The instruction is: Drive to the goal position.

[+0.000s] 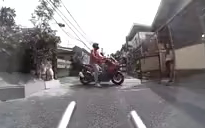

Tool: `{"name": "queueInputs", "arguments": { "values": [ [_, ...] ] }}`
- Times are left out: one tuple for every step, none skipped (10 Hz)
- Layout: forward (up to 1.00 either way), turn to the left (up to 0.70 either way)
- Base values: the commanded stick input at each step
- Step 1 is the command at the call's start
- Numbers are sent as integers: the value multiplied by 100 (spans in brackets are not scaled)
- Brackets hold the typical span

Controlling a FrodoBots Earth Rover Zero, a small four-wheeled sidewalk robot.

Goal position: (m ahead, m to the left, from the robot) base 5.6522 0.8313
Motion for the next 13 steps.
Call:
{"name": "queueInputs", "arguments": {
  "values": [
    [0,-85],
    [0,-85],
    [0,-85],
    [0,-85],
    [0,-85],
    [0,-85],
    [0,-85],
    [0,-85],
    [0,-85],
    [0,-85],
    [0,-85],
    [0,-85],
    [0,-85]
  ]
}}
